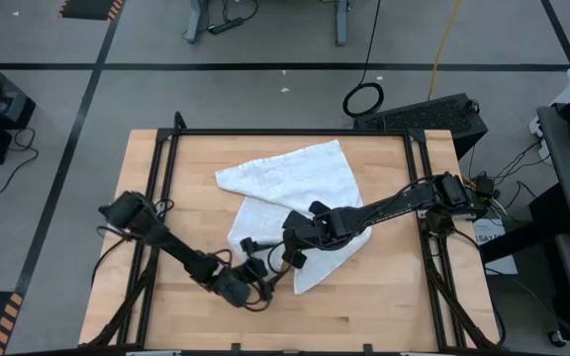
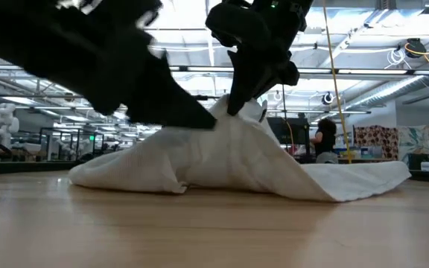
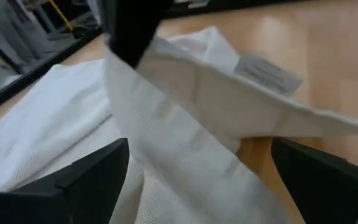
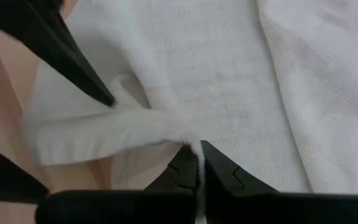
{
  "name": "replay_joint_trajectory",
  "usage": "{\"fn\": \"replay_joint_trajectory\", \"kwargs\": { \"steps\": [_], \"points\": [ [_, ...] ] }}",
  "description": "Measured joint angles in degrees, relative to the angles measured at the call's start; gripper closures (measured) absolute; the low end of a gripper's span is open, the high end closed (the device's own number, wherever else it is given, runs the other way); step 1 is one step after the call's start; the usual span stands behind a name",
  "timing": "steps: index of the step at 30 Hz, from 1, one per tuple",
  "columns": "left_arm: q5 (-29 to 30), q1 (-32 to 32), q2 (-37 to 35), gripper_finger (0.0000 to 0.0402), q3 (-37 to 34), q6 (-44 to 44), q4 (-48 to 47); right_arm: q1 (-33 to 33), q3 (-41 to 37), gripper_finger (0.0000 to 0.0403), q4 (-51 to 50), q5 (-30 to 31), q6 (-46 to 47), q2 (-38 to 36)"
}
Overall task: Roll towel
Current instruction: Roll the white towel
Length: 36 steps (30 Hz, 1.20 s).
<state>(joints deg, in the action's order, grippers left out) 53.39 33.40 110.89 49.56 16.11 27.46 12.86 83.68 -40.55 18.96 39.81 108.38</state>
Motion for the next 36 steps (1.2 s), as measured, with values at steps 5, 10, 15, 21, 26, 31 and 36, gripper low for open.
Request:
{"fn": "replay_joint_trajectory", "kwargs": {
  "steps": [5,10,15,21,26,31,36],
  "points": [
    [7.77,0.11,3.35,0.0008,2.77,2.97,-5.21,-0.02,0.00,0.0403,0.04,-1.47,0.19,0.00],
    [14.33,0.40,0.99,0.0008,3.17,11.19,-22.13,0.56,0.00,0.0403,-0.49,-2.47,0.71,0.00],
    [14.77,0.37,-3.88,0.0008,3.17,18.65,-40.38,1.23,0.00,0.0403,-2.50,-2.87,1.55,-0.02],
    [12.69,-0.10,-9.75,0.0008,3.21,26.92,-58.92,2.33,0.00,0.0403,-5.06,-2.84,3.35,-0.02],
    [11.75,-0.78,-12.63,0.0008,3.19,28.47,-66.26,3.00,0.00,0.0403,-5.66,-2.75,4.28,-0.35],
    [12.52,-3.89,-12.92,0.0008,3.14,25.12,-72.55,3.56,0.00,0.0403,-5.64,-2.66,4.57,-2.37],
    [13.39,-9.97,-14.63,0.0008,3.14,23.43,-77.55,3.79,0.00,0.0403,-5.47,-2.28,4.85,-3.80]
  ]
}}
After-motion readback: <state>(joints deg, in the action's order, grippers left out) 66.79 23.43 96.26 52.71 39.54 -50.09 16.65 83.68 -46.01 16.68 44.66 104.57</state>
